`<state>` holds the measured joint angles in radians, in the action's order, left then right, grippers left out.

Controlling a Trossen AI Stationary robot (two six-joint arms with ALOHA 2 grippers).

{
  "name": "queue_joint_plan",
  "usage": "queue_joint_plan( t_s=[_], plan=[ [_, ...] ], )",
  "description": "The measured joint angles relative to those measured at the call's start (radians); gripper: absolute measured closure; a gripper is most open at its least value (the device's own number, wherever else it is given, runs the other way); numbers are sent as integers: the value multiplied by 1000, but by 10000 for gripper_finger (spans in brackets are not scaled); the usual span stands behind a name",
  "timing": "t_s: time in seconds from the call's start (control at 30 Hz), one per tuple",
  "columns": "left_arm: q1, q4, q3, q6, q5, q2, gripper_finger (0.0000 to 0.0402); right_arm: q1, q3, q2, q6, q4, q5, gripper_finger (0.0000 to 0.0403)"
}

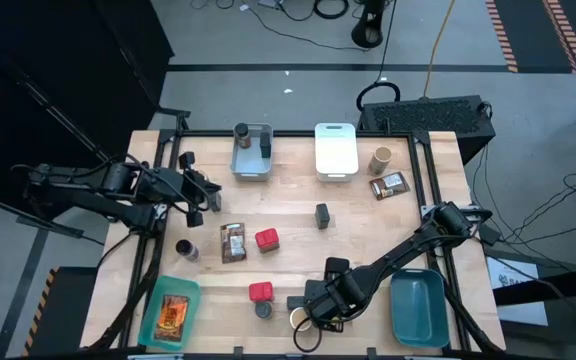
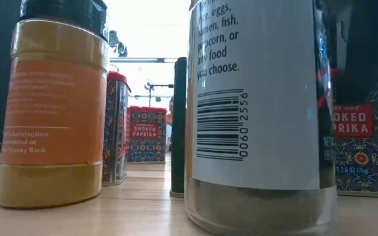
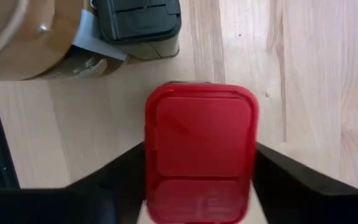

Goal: Sort spices by type
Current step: Put the red spice can into the white bin

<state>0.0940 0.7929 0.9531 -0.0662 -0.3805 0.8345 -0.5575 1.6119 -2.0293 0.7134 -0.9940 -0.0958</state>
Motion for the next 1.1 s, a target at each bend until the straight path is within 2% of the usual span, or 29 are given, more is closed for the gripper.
queue_joint_plan(
  t_s=[0.07, 0.1, 0.57, 0.83, 1.1],
  plan=[
    [0, -1, -9, 0, 0, 0, 382, 1, 0, 0, 0, -5, 14, 207],
    [0, 0, -13, 0, 0, -1, 382, 2, 0, 1, 0, -9, 17, 209],
    [0, -5, -16, 2, -2, -1, 382, 2, 0, 37, 51, -166, 26, 209],
    [0, 7, -16, 9, -2, 0, 382, 20, 0, 158, 84, -254, 50, 208],
    [0, 3, -16, 8, 2, 0, 382, 124, 0, 296, 37, -305, 44, 206]
  ],
)
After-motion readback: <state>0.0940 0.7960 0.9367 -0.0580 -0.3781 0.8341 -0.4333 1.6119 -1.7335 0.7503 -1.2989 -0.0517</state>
